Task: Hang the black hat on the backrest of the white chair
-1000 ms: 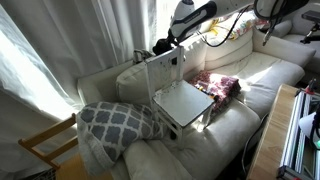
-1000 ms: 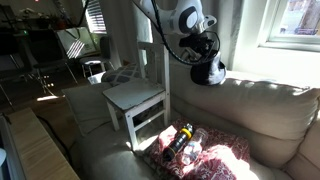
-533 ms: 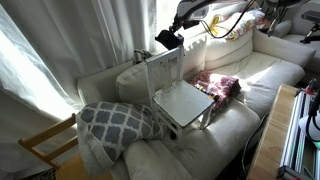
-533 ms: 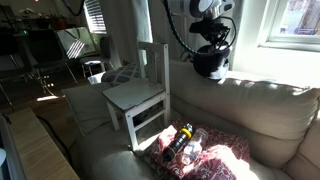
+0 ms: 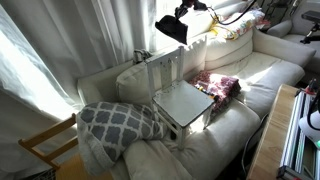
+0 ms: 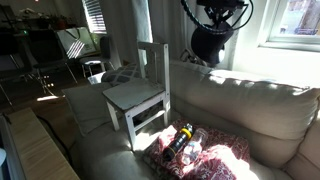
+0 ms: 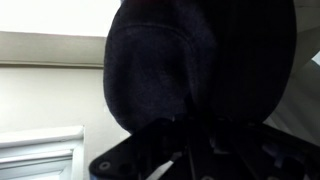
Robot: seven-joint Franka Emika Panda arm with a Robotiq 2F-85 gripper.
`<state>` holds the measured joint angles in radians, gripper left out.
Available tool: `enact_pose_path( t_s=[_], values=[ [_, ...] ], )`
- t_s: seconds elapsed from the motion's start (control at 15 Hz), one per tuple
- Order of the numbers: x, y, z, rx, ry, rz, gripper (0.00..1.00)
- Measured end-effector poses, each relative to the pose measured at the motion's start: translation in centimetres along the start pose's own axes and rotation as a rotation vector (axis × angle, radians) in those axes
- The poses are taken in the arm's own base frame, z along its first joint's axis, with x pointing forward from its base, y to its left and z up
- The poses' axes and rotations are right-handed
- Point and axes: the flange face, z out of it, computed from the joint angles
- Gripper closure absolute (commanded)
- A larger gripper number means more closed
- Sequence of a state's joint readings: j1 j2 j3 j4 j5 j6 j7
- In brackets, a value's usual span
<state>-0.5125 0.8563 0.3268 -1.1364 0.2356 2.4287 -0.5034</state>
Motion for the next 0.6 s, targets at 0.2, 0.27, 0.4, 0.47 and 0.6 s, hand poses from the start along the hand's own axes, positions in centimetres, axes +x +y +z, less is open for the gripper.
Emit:
enact_pose_path(
  t_s=[0.2, 0.27, 0.4, 0.47, 0.6],
  values=[
    [-1.1, -1.9, -2.0, 0.093, -0.061, -0.060, 0.98],
    [-1.8, -2.3, -2.5, 0.115, -0.086, -0.073, 0.98],
    [-3.4, -2.7, -3.3, 0.143, -0.123, -0.094, 0.92],
    [-4.1, -2.8, -3.7, 0.147, -0.132, -0.091, 0.92],
    [-5.1, -2.8, -4.3, 0.144, -0.143, -0.084, 0.92]
  ],
)
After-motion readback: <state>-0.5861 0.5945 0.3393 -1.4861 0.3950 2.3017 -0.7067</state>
